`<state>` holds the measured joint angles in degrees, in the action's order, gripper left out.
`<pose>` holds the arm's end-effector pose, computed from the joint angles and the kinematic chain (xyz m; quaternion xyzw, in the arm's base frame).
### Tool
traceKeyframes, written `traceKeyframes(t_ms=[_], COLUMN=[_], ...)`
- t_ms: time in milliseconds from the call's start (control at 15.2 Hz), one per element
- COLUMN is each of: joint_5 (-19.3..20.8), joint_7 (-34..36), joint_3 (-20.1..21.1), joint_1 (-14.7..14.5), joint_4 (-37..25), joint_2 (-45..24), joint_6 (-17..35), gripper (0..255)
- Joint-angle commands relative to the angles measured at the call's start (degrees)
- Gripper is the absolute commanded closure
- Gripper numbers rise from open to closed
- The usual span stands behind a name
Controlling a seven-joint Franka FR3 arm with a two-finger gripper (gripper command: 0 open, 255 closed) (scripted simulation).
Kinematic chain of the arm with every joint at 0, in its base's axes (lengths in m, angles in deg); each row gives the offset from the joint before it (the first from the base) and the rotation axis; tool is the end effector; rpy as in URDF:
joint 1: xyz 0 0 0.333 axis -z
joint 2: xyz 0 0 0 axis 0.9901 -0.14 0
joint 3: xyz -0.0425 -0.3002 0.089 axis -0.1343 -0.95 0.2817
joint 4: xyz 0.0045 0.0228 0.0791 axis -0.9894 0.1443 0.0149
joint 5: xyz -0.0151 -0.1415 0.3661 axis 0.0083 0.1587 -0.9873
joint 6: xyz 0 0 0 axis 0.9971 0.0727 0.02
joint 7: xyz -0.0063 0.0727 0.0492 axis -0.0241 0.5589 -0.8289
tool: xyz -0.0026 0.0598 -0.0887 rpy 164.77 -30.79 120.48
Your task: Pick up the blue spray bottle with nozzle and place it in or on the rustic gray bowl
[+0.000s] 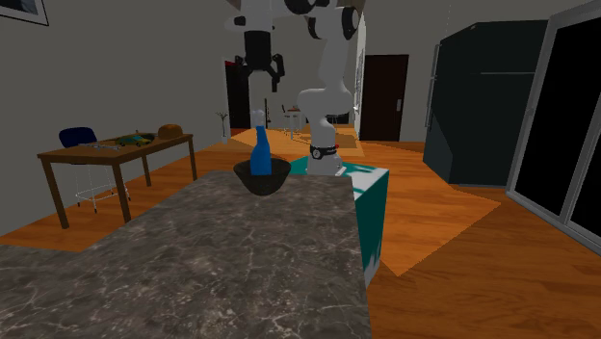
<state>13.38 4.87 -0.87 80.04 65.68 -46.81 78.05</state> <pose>0.4109 -0.0014 0.5358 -0.9885 -0.1511 0.0035 0.0011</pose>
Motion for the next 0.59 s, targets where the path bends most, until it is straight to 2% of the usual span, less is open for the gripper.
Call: traceKeyframes(t_ms=[0,66,528], joint_5=[0.0,-0.1,-0.1], joint_7=[0.0,0.0,0.0], joint_3=[0.1,0.1,0.1], joint_1=[0.0,0.0,0.0], joint_4=[-3.6,-5.2,-5.2], joint_2=[-0.2,-0.3,-0.3], joint_6=[-3.5,-5.0,-5.0], gripper=[0,0,0])
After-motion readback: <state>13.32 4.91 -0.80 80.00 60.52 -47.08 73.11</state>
